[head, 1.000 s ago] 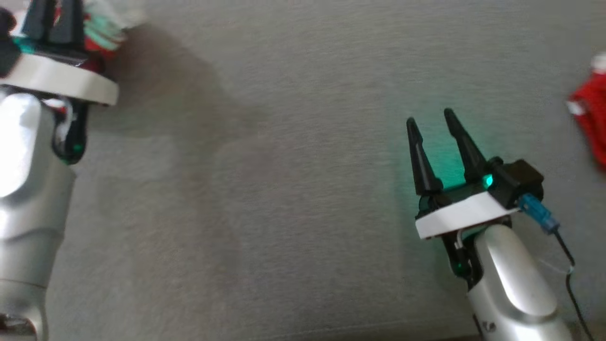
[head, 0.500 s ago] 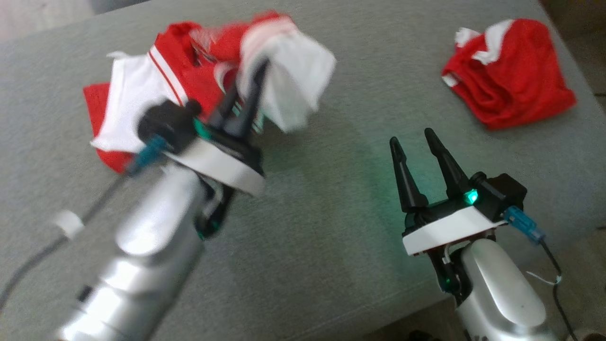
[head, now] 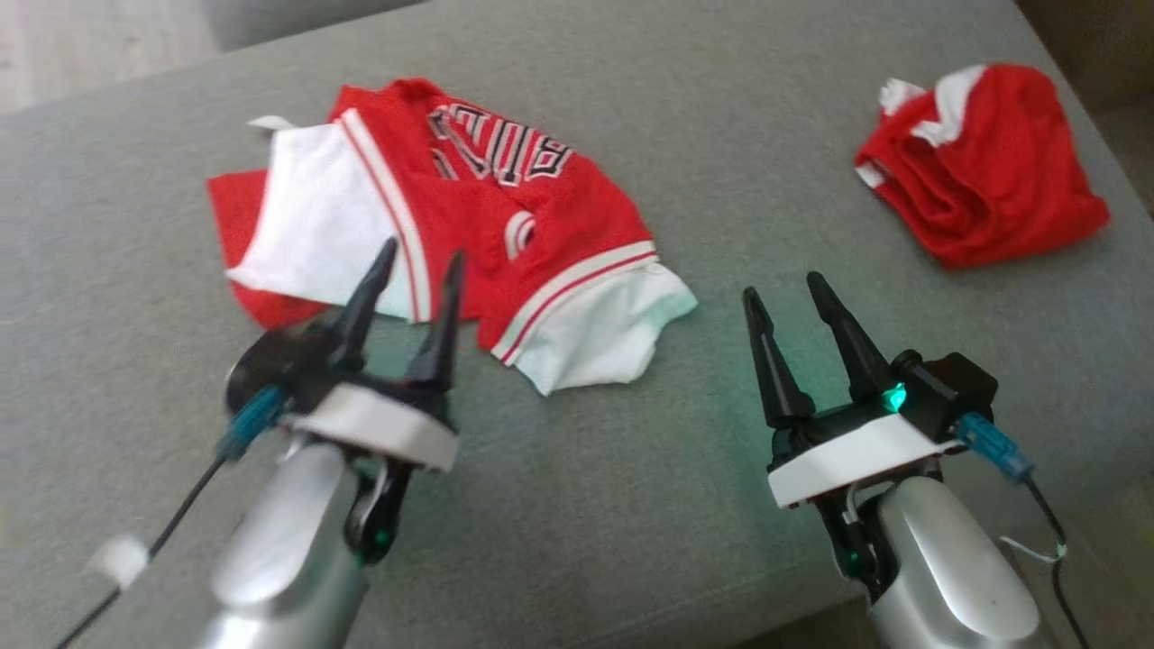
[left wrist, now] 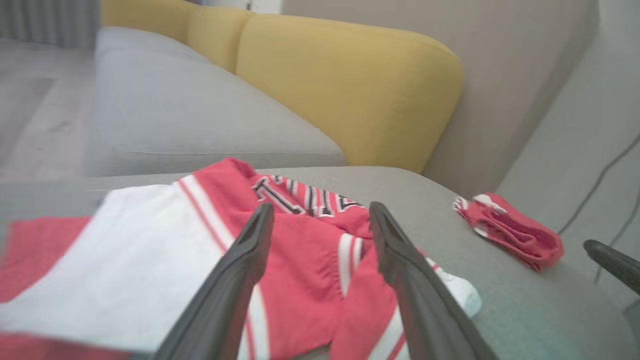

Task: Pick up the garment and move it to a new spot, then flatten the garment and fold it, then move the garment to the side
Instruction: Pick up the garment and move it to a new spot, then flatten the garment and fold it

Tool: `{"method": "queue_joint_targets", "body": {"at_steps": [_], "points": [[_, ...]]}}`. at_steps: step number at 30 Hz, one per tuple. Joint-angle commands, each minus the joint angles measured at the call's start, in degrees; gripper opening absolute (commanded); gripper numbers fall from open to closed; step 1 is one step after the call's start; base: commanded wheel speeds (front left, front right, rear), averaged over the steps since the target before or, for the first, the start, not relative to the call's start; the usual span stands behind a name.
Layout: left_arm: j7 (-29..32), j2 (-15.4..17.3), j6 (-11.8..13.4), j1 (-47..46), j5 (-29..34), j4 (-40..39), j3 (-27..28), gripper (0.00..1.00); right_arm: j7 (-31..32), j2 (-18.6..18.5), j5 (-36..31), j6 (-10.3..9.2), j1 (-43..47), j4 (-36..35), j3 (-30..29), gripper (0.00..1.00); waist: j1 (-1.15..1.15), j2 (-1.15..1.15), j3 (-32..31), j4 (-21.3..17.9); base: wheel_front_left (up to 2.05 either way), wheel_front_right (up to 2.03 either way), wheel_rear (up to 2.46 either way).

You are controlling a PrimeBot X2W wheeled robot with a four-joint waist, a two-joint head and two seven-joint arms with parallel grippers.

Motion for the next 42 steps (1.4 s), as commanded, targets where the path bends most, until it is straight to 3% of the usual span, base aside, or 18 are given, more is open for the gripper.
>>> {"method": "queue_joint_targets", "body": {"at_steps": [1,7,19,26,33,42], "points": [[-0.28,0.03,0.47,2.18,1.68,-2.65,5.62,1.00,0.04,0.12,-0.56,-0.04,-0.35,-1.28,0.68,1.00,0.00,0.00,-1.57,2.42,0.00,0.00,0.00],[-0.28,-2.21,0.69,11.76,6.08,-5.42,18.32,1.00,0.04,0.12,-1.91,-0.04,0.49,-0.03,-0.68,1.00,0.00,0.00,-4.44,6.88,0.00,0.00,0.00],[-0.28,-4.86,0.30,24.45,17.02,-10.82,29.81,1.00,0.04,0.12,-2.82,-0.04,2.96,2.50,-3.84,1.00,0.00,0.00,-9.40,12.69,0.00,0.00,0.00],[-0.28,-5.45,0.21,28.46,19.45,-12.00,31.07,1.00,0.04,0.12,-3.42,-0.04,5.21,4.26,-5.09,1.00,0.00,0.00,-11.34,14.34,0.00,0.00,0.00],[-0.28,-5.50,0.14,28.21,17.83,-12.30,28.12,1.00,0.04,0.12,-2.80,-0.04,4.85,5.06,-5.72,1.00,0.00,0.00,-9.83,15.20,0.00,0.00,0.00],[-0.28,-5.50,0.08,25.28,16.21,-11.53,24.55,1.00,0.04,0.12,-2.63,-0.04,-1.91,14.66,-10.59,1.00,0.00,0.00,-5.44,17.67,0.00,0.00,0.00]]}}
